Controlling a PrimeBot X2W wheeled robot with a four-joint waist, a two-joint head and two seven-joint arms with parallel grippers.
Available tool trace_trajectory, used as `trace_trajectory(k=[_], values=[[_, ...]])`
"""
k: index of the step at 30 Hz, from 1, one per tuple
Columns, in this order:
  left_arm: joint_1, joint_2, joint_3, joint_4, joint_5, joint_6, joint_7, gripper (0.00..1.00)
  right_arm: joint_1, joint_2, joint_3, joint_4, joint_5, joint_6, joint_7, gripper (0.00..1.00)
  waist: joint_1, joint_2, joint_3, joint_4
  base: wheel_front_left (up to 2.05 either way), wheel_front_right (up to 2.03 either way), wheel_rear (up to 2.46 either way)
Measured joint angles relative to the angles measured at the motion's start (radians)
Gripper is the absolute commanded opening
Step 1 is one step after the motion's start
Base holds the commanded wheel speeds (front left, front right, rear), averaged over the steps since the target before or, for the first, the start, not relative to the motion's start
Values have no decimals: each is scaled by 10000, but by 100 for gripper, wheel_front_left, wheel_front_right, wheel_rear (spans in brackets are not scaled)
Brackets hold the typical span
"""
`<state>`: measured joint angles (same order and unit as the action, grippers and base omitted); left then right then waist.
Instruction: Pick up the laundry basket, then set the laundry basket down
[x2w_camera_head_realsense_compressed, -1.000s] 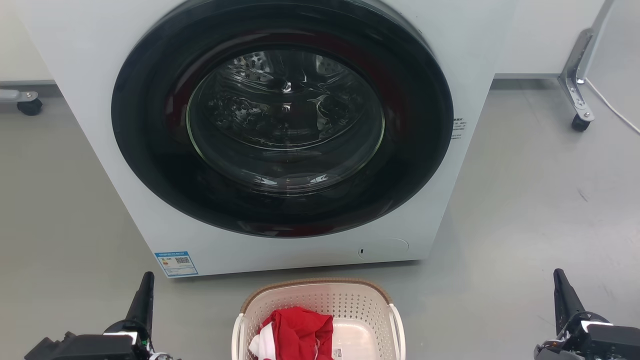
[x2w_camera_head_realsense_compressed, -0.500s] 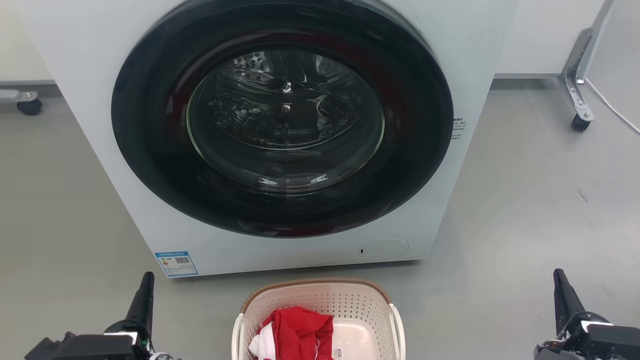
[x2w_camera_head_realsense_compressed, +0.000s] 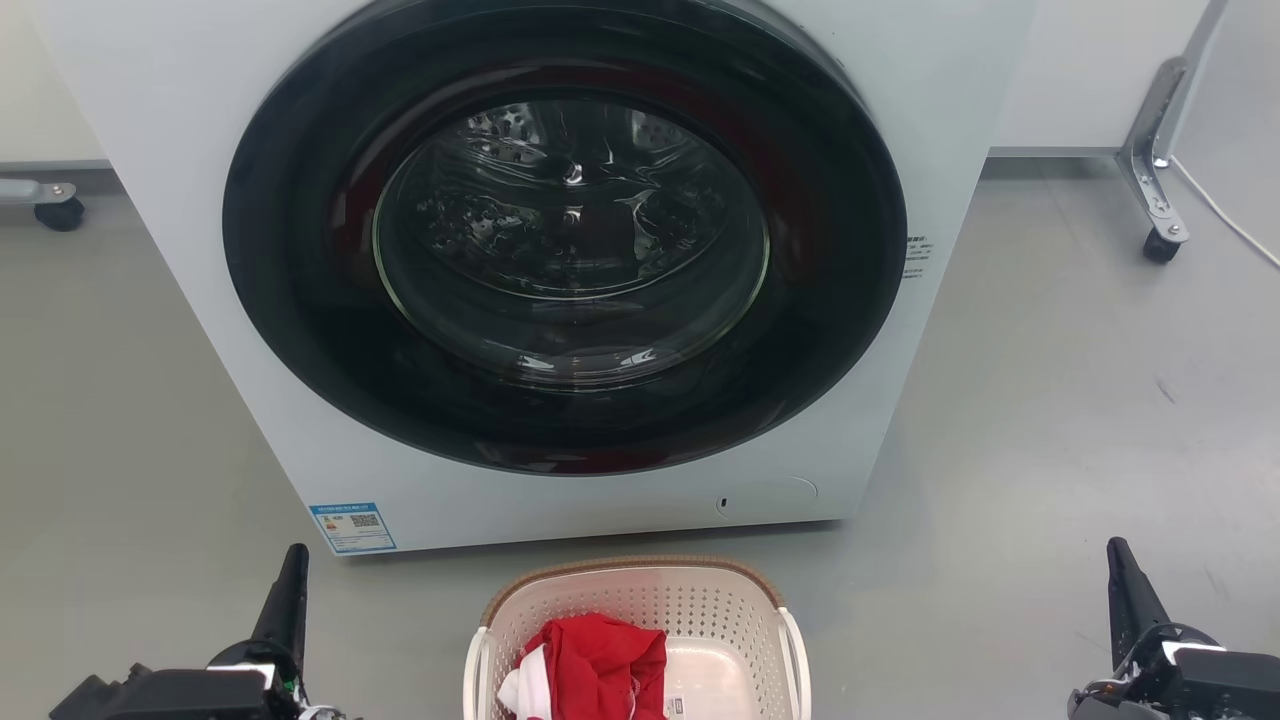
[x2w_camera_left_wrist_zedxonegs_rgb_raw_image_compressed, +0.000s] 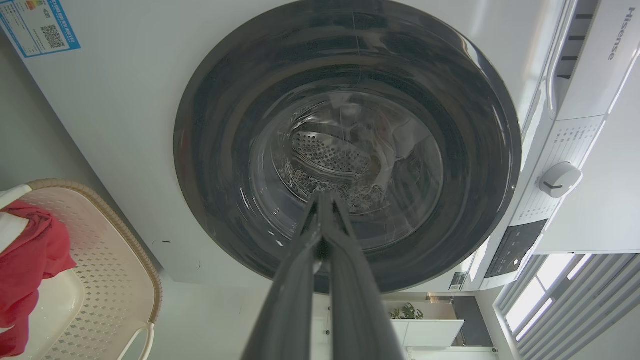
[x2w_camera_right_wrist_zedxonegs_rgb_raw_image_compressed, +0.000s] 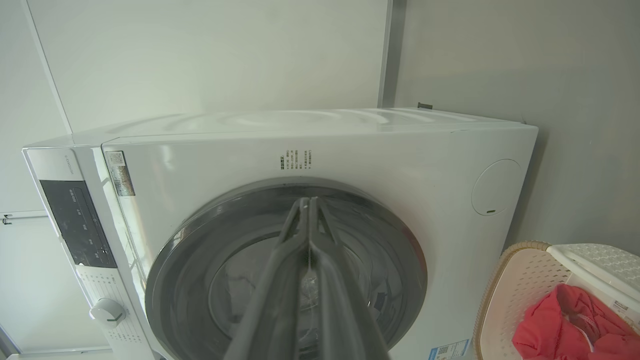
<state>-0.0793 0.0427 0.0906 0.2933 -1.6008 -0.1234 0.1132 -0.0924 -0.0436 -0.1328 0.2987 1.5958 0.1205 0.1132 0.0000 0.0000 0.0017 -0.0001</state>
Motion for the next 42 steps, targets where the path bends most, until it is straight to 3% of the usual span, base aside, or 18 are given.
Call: trace_trajectory(k=[42], values=[[0,0,0,10,0,0,0,0,0,0,0,-4,0,0,0,0,-1,0,1,0,0,0,0]])
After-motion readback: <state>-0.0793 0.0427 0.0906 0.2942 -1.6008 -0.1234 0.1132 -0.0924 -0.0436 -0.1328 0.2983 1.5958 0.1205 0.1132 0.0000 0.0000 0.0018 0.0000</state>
